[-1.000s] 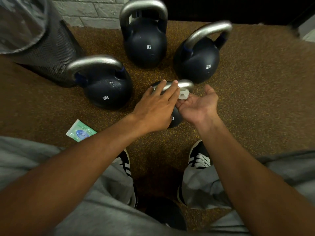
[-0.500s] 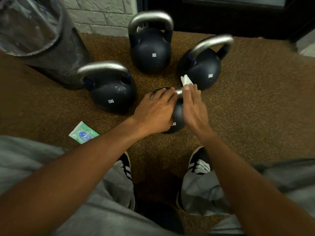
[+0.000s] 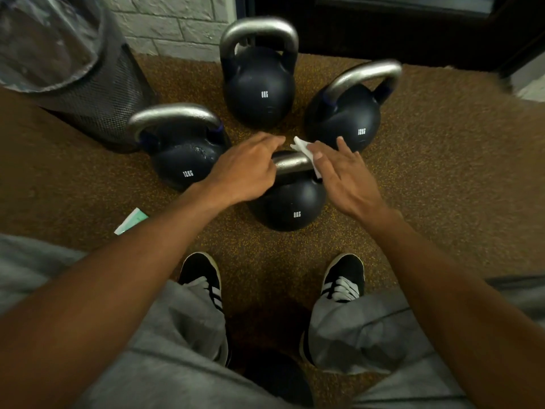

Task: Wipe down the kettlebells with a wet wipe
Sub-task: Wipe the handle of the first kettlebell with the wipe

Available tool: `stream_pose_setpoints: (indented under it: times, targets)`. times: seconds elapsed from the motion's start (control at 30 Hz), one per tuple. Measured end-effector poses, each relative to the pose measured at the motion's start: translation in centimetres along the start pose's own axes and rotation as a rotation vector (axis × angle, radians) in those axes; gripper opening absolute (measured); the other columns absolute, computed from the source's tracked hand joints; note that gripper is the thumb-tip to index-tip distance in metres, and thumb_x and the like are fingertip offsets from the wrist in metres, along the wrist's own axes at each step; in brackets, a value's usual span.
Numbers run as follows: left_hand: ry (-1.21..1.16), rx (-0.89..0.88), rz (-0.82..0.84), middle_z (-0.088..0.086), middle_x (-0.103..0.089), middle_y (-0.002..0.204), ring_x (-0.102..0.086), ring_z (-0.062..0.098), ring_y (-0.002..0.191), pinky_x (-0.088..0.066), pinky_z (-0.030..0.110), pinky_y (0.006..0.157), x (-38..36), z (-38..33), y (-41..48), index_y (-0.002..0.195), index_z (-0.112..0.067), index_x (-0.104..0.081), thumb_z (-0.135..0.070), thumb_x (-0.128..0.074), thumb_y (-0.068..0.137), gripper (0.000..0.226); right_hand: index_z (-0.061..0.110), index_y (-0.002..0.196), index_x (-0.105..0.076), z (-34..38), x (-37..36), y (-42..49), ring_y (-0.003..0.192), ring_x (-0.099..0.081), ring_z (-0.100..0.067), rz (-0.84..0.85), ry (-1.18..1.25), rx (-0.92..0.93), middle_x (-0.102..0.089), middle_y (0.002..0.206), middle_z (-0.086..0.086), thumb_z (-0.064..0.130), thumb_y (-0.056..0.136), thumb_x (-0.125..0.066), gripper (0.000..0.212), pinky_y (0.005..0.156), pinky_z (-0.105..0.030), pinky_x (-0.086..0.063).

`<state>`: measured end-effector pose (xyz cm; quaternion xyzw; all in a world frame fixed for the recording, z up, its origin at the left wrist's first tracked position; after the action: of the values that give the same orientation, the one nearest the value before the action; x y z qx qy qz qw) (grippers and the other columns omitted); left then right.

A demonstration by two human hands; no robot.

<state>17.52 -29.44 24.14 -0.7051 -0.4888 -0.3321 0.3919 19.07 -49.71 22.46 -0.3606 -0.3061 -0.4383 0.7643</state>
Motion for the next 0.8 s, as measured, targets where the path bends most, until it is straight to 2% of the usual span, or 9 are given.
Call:
stream_pose_setpoints:
  times: [0.1,0.2,0.27,0.33,0.43,0.5,0.63,0.73,0.8]
  targets:
    - [0.054,-0.053,0.005,0.004,-0.04,0.159,-0.045,0.025,0.14,-0.042,0.046,0.111,-1.0,-0.5,-0.1,0.156,-0.016,-0.037,-0.021,-0.046,0.104,0.053,0.019,0.152,-0.043,0.4,0.3,1.8,0.156,-0.011,-0.03,0.052,-0.016,-0.048,-0.036,0.162,-0.004,0.036,0.111,-0.018,0.05,0.123,-0.056,-0.008]
    - [0.129,-0.083,-0.002,0.005,-0.041,0.158,-0.049,0.028,0.136,-0.046,0.051,0.106,-1.7,-0.7,-0.2,0.156,-0.016,-0.036,-0.026,-0.045,0.105,0.053,0.019,0.153,-0.041,0.3,-0.4,0.4,0.155,-0.013,-0.032,0.019,-0.081,0.03,-0.035,0.162,-0.006,0.035,0.11,-0.02,0.051,0.123,-0.059,-0.012]
    - [0.133,-0.09,-0.005,0.005,-0.04,0.158,-0.048,0.028,0.137,-0.045,0.052,0.106,-1.6,-0.7,-0.2,0.156,-0.016,-0.036,-0.027,-0.045,0.105,0.053,0.021,0.156,-0.037,0.1,-0.5,-0.5,0.156,-0.013,-0.028,-0.001,-0.057,0.047,-0.033,0.164,-0.002,0.037,0.108,-0.021,0.054,0.124,-0.056,-0.011]
    - [0.128,-0.111,0.008,0.005,-0.039,0.159,-0.046,0.026,0.139,-0.043,0.05,0.109,-1.8,-0.8,-0.5,0.156,-0.016,-0.036,-0.026,-0.046,0.105,0.053,0.022,0.154,-0.042,-0.4,-0.4,0.7,0.156,-0.013,-0.027,0.01,0.0,0.014,-0.037,0.162,0.001,0.037,0.106,-0.021,0.054,0.125,-0.055,-0.009]
    - [0.281,-0.156,0.027,0.008,-0.035,0.163,-0.039,0.027,0.145,-0.038,0.051,0.114,-2.6,-1.5,-1.3,0.158,-0.014,-0.031,-0.032,-0.045,0.104,0.058,0.023,0.149,-0.049,-0.5,0.2,2.6,0.156,-0.013,-0.025,0.066,0.062,-0.058,-0.04,0.16,0.002,0.041,0.095,-0.015,0.066,0.124,-0.055,-0.009]
    - [0.385,-0.153,0.036,0.009,-0.03,0.165,-0.033,0.027,0.149,-0.034,0.051,0.116,-3.0,-1.7,-1.7,0.159,-0.012,-0.026,-0.036,-0.044,0.104,0.063,0.023,0.149,-0.048,-0.6,0.0,1.9,0.156,-0.013,-0.025,0.054,0.072,-0.023,-0.04,0.161,0.001,0.039,0.098,-0.017,0.062,0.124,-0.055,-0.01]
    - [0.42,-0.149,0.037,0.009,-0.029,0.166,-0.033,0.028,0.149,-0.035,0.052,0.114,-2.9,-1.8,-1.5,0.16,-0.011,-0.025,-0.036,-0.043,0.102,0.065,0.027,0.152,-0.043,-1.4,-0.1,0.8,0.155,-0.015,-0.023,0.031,0.079,0.035,-0.038,0.161,0.002,0.039,0.099,-0.016,0.061,0.124,-0.051,-0.009]
    - [0.439,-0.141,0.043,0.01,-0.029,0.166,-0.034,0.029,0.149,-0.036,0.052,0.112,-3.0,-2.0,-1.6,0.159,-0.011,-0.025,-0.037,-0.043,0.102,0.065,0.021,0.147,-0.05,-1.9,0.2,3.5,0.152,-0.025,-0.03,0.107,-0.017,-0.013,-0.046,0.156,-0.007,0.038,0.097,-0.017,0.063,0.122,-0.053,-0.019]
    - [0.448,-0.138,0.051,0.01,-0.027,0.167,-0.032,0.029,0.15,-0.035,0.052,0.113,-3.1,-2.0,-1.5,0.16,-0.012,-0.023,-0.038,-0.043,0.103,0.066,0.02,0.145,-0.05,-1.9,0.3,4.1,0.148,-0.032,-0.034,0.15,-0.125,-0.028,-0.047,0.153,-0.015,0.031,0.103,-0.024,0.051,0.118,-0.047,-0.028]
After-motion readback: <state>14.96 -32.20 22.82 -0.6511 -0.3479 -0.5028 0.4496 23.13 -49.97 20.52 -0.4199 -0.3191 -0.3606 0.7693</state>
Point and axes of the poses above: each hand's wrist, its own y-axis towards the middle knuckle, its own x-axis out of the back of the hand, z = x × y, the point moved 1 cm from there along y, towards the middle knuckle
